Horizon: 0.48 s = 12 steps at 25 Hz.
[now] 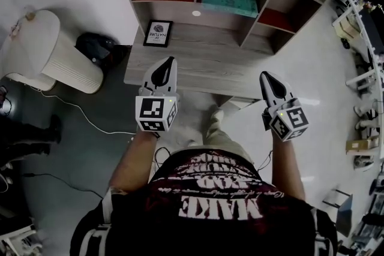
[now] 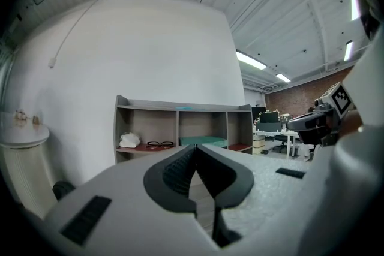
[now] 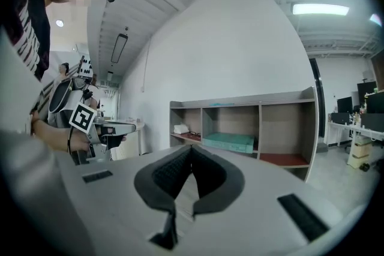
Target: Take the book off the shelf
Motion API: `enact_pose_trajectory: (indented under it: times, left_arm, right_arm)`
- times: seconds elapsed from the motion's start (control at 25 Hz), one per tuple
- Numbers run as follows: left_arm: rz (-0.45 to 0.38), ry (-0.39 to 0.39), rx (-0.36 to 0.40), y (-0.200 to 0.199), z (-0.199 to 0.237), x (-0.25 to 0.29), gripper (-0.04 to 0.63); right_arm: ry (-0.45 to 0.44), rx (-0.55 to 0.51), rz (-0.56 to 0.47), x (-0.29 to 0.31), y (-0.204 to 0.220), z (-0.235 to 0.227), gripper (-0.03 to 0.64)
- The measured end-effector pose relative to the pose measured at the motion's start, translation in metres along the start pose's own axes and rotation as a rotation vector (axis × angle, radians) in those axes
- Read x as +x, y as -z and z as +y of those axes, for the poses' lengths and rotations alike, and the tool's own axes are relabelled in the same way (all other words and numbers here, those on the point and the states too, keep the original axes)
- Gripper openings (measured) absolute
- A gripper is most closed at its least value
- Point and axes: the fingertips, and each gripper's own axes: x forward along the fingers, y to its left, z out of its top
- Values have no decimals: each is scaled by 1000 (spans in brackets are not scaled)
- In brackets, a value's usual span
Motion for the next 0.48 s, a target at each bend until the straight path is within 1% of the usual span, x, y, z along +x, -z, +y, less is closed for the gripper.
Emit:
enact_pose_trajectory:
  times: [0.2, 0.32, 0.48]
  left_arm:
    - [10, -40, -18, 9, 14, 18, 8]
    - [17, -57, -25, 11, 24, 41, 8]
    - [18, -69, -15, 8, 31, 79, 8]
  right_arm:
    - [-22, 1, 4, 21, 5, -17, 5]
    - [-20, 14, 2, 40, 9, -38, 5]
    - [-17, 34, -8, 68, 6, -69, 5]
